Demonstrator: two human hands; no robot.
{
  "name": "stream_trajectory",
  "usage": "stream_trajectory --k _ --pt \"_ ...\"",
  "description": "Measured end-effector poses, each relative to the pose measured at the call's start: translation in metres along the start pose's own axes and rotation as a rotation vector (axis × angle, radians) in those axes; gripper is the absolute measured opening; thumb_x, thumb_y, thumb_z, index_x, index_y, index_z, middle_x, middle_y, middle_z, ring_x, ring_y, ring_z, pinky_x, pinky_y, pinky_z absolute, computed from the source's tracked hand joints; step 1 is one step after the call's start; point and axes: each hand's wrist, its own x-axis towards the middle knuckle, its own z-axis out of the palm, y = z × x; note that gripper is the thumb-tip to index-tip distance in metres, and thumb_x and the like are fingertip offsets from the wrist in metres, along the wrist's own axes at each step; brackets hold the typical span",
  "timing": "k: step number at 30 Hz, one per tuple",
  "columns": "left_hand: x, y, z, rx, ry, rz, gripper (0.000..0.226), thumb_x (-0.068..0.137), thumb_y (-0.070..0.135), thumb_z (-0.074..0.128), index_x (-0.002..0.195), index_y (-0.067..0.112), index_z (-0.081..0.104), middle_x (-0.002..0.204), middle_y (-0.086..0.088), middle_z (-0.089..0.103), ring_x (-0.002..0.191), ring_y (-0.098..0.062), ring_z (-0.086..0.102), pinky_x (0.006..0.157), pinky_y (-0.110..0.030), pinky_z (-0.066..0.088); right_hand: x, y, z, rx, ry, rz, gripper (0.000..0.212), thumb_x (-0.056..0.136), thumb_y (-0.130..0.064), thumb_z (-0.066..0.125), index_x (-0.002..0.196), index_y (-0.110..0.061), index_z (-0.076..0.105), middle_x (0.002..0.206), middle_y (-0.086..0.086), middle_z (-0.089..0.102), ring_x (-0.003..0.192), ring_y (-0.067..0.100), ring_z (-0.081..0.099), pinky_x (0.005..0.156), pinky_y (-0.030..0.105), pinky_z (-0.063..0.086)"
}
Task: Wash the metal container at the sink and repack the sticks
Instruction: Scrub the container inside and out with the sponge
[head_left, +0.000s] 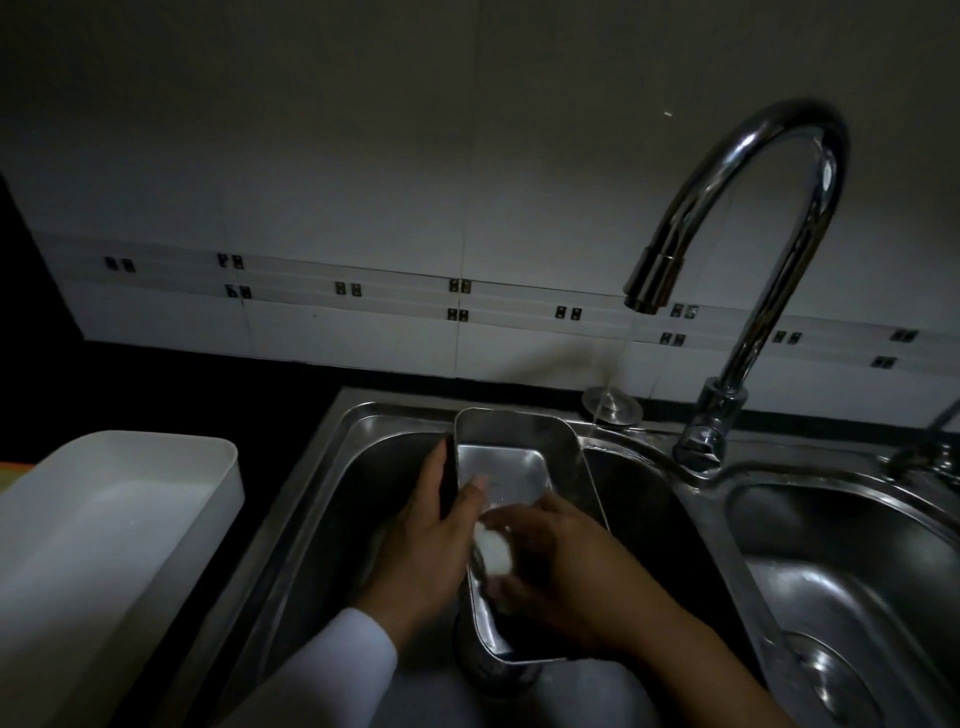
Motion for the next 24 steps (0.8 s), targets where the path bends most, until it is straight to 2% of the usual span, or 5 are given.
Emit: stream_trajectory --k 4,9,14,18,24 --pt "-0.002 -0.001 0.003 0.039 -0.046 0.052 0.055 0.100 0.050 0.056 0.152 0.057 0.039 0.149 0.020 0.058 0.137 -0.004 0.055 0.118 -0.044 0.045 0.002 0.008 -0.003 -0.169 0.134 0.185 0.057 0.074 -0.044 0.078 0.128 -0.041 0.059 0.120 -0.009 0.064 0.102 0.016 0.069 0.088 0.030 0.057" --pt "-0.009 0.002 0.007 0.088 -0.170 0.082 0.053 0.106 0.035 0.055 0.154 0.053 0.040 0.145 0.026 0.058 0.135 0.004 0.052 0.107 -0.015 0.041 0.011 0.022 0.005 -0.174 0.384 0.227 0.038 0.085 -0.019 0.066 0.121 -0.029 0.060 0.113 0.003 0.063 0.092 0.025 0.069 0.081 0.034 0.057" --pt "-0.007 -0.003 0.009 0.038 -0.252 0.080 0.052 0.106 0.035 0.056 0.152 0.055 0.042 0.143 0.034 0.059 0.135 0.016 0.049 0.121 -0.024 0.037 0.014 0.015 0.004 0.127 0.431 0.011 0.051 0.088 -0.027 0.073 0.135 -0.035 0.055 0.123 -0.013 0.054 0.105 0.004 0.059 0.087 0.016 0.048" --pt "-0.006 -0.006 0.011 0.022 -0.206 0.122 0.054 0.105 0.043 0.055 0.152 0.063 0.035 0.152 0.029 0.053 0.141 0.008 0.047 0.123 -0.034 0.040 0.009 0.002 0.005 0.155 0.361 -0.078 0.045 0.090 -0.033 0.067 0.132 -0.040 0.052 0.121 -0.017 0.051 0.103 -0.002 0.056 0.089 0.022 0.053" --pt "0.000 -0.002 0.005 -0.022 0.033 0.173 0.060 0.098 0.051 0.054 0.151 0.068 0.030 0.156 0.022 0.051 0.140 -0.001 0.050 0.118 -0.041 0.045 -0.005 -0.019 0.011 -0.115 0.193 -0.076 0.048 0.078 -0.059 0.062 0.121 -0.040 0.048 0.106 -0.014 0.059 0.092 0.009 0.062 0.078 0.035 0.056"
